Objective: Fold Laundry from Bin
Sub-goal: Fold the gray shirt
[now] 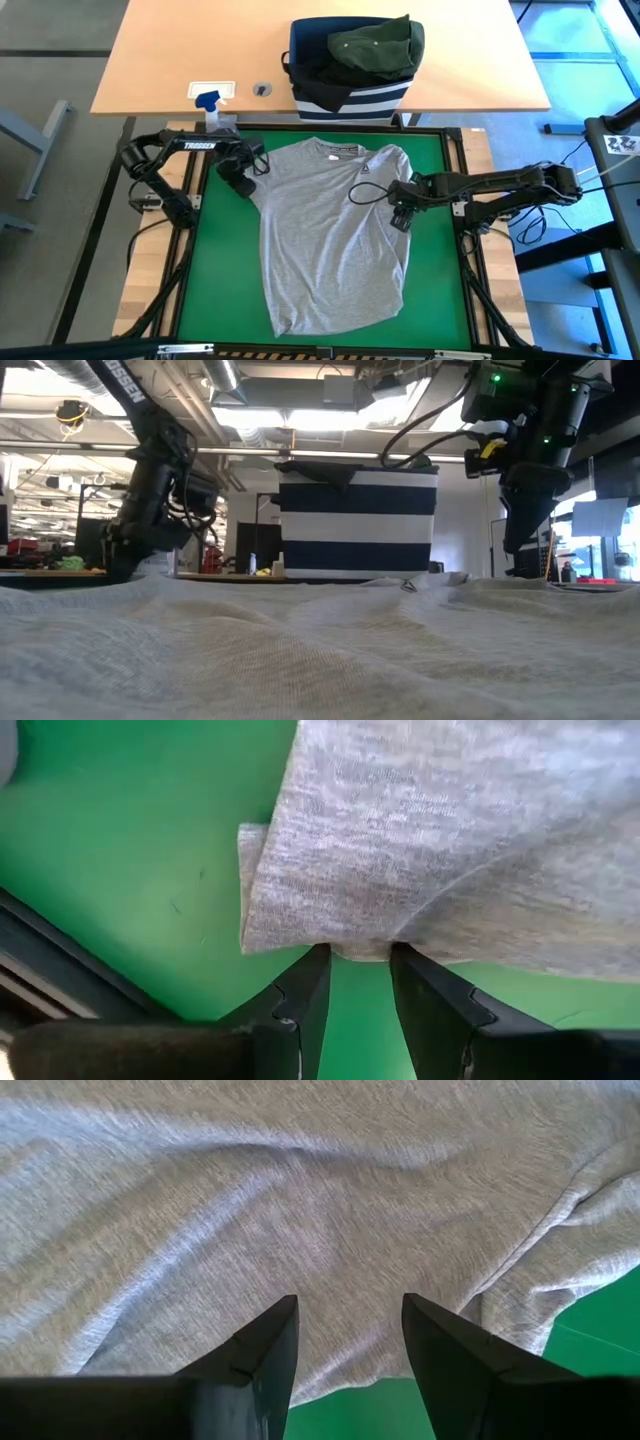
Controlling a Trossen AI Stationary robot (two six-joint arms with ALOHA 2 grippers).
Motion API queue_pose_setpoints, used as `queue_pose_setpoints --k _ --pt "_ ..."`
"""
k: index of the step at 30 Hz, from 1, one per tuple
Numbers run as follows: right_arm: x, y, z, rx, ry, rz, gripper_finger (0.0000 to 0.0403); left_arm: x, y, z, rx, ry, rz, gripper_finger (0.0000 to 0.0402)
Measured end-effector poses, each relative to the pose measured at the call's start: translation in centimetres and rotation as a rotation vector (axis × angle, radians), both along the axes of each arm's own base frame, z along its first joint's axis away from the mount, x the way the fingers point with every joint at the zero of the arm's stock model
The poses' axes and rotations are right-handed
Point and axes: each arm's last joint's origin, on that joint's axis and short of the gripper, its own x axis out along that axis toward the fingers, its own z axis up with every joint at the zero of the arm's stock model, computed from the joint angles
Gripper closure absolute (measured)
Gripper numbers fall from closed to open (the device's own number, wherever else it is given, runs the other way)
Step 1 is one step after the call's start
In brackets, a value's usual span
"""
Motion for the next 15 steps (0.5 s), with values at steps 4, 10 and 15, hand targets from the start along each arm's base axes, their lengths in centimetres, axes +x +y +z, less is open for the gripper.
queue_pose_setpoints --k 4,10,15 --pt "0.0 0.0 0.0 -0.003 0.005 0.006 0.0224 -1.0 -0.4 -0.1 -0.058 0.221 -0.064 0.0292" --pt "0.0 0.0 0.0 -0.013 0.004 0.007 0.0224 -2.1 -0.7 0.3 -0.175 0.387 -0.083 0.0292" --pt "0.0 0.0 0.0 -0.019 0.004 0.005 0.0224 -1.5 -0.6 1.7 -0.208 0.414 -0.11 0.0292"
